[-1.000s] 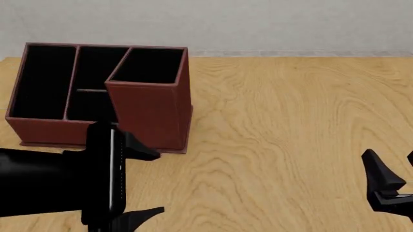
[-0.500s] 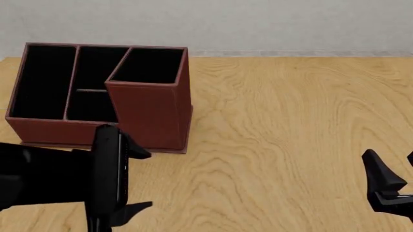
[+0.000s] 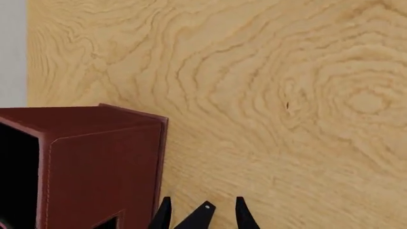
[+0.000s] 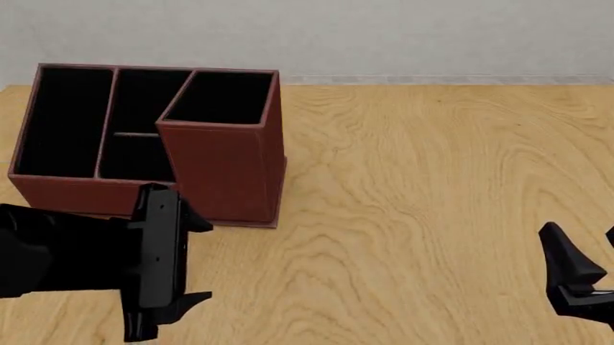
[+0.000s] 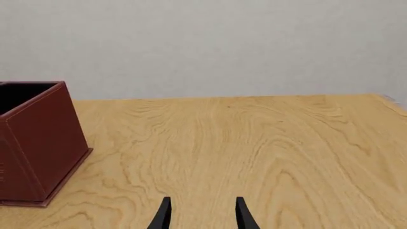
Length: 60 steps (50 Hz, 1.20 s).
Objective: Pick up the book and place it in the left compartment of the caddy.
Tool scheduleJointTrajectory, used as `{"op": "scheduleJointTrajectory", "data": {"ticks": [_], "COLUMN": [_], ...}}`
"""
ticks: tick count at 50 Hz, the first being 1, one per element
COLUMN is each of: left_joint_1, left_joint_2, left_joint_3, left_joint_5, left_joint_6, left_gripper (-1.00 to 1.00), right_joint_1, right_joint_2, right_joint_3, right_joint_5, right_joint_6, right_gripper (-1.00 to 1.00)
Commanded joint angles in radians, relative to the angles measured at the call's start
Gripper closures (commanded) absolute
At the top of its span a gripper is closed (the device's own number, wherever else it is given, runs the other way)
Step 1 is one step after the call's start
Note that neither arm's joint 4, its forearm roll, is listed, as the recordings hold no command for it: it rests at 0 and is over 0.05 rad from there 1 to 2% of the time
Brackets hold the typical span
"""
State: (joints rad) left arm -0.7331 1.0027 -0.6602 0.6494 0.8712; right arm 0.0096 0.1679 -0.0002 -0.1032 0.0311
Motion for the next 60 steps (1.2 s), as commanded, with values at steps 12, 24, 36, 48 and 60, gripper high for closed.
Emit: {"op": "scheduleJointTrajectory", "data": {"ticks": [12, 24, 36, 48, 60], "left_joint_1": [0.079, 0.126, 0.160, 0.179, 0.181], "left_joint_2": [0.016, 0.016, 0.026, 0.033, 0.040], "left_joint_3": [0.037, 0.046, 0.045, 0.048, 0.064], "left_joint_5": [-0.018, -0.023, -0.039, -0.051, -0.070], "left_joint_6": [0.061, 0.094, 0.110, 0.120, 0.112], "left_gripper": [-1.00, -1.00, -1.00, -1.00, -1.00], "right_joint_1": [-0.001, 0.000, 0.000, -0.001, -0.001], "right_joint_2": [-0.003, 0.006, 0.006, 0.005, 0.005], "right_joint_3": [0.000, 0.000, 0.000, 0.000, 0.000], "right_joint_5": [0.002, -0.006, -0.006, -0.004, -0.002], "right_joint_6": [-0.002, -0.006, -0.006, -0.008, -0.012], "right_gripper": [-1.00, -1.00, -1.00, -1.00, -1.00]}}
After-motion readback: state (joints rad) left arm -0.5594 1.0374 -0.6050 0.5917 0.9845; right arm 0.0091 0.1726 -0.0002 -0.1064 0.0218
